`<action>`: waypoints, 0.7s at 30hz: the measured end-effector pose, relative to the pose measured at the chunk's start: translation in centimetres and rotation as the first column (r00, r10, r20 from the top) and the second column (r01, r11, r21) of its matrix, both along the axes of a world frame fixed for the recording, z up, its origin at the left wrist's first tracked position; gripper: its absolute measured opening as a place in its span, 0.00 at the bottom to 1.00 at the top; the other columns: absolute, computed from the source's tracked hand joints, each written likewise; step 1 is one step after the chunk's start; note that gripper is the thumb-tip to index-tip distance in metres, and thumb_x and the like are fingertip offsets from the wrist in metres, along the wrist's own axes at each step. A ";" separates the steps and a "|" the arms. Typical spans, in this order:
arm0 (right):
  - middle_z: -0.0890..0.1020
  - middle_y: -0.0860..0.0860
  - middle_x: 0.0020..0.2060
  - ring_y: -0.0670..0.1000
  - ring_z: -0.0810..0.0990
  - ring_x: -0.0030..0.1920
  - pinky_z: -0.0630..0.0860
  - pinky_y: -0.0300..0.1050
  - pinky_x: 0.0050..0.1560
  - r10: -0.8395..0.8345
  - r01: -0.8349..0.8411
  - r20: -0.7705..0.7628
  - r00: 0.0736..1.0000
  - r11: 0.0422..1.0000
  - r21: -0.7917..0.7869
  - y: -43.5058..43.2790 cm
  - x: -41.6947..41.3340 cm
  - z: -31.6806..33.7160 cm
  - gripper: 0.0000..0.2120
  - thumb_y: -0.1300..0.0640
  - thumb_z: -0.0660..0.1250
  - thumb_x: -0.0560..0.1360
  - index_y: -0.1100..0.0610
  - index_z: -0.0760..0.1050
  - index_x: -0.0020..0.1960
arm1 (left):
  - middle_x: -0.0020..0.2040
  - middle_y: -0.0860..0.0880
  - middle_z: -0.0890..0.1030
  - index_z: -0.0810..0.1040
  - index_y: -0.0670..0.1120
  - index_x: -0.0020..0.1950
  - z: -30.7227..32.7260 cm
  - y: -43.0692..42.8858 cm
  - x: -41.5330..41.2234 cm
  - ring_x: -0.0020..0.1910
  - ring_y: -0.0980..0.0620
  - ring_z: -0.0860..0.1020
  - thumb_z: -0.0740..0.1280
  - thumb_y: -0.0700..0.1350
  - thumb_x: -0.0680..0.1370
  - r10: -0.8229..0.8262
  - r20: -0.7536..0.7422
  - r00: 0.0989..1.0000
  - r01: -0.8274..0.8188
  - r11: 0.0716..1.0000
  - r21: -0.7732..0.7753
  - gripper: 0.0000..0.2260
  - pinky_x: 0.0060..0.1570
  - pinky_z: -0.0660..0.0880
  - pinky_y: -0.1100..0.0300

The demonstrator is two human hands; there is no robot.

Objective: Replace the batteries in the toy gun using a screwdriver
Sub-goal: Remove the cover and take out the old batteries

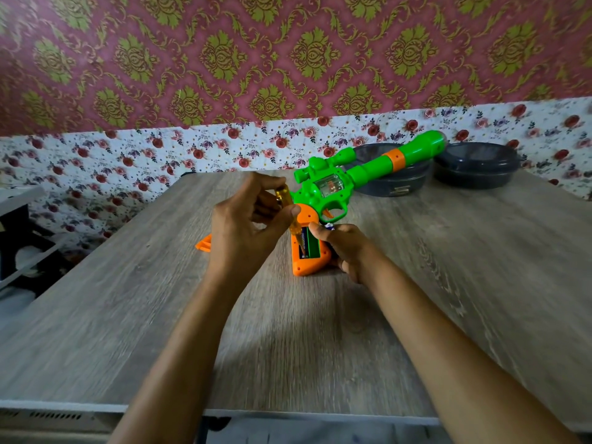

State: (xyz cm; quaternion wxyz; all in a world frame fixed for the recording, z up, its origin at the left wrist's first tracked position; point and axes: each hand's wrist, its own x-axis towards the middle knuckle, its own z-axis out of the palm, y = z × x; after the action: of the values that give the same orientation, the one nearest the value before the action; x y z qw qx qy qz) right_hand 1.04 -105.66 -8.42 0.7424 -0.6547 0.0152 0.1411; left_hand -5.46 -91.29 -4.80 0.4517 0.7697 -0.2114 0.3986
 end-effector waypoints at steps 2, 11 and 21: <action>0.77 0.64 0.60 0.55 0.76 0.50 0.74 0.52 0.55 0.006 -0.006 -0.001 1.000 1.000 0.002 0.0 0.0 0.0 0.17 0.59 0.63 0.77 0.66 0.72 0.62 | 0.38 0.52 0.79 0.74 0.49 0.52 0.0 0.0 -0.1 0.38 0.56 0.80 0.73 0.41 0.71 0.005 0.000 1.000 -0.005 1.000 -0.002 0.13 0.39 0.76 0.70; 0.78 0.53 0.40 0.51 0.78 0.42 0.73 0.52 0.55 -0.007 0.005 0.040 0.999 0.999 0.039 0.1 0.5 -0.8 0.14 0.62 0.61 0.77 0.66 0.72 0.61 | 0.39 0.55 0.76 0.70 0.51 0.50 -0.4 -1.2 -0.3 0.34 0.54 0.78 0.67 0.53 0.72 0.070 0.083 0.994 -0.092 0.944 0.318 0.12 0.32 0.77 0.53; 0.81 0.61 0.46 0.59 0.80 0.48 0.76 0.61 0.57 0.017 -0.019 0.064 0.998 0.999 0.028 0.2 1.0 -1.3 0.11 0.57 0.65 0.76 0.64 0.77 0.52 | 0.46 0.50 0.84 0.58 0.60 0.47 -1.8 -0.6 -2.1 0.39 0.51 0.83 0.63 0.62 0.71 -0.002 -0.107 0.994 0.042 0.928 0.371 0.15 0.36 0.80 0.50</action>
State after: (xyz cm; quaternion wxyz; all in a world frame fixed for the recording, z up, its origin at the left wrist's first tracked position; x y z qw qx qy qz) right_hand 2.00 -105.51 -9.67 0.7505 -0.6483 -0.0164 0.1270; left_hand -7.60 -91.92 -6.64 0.3122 0.8589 -0.2677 0.3053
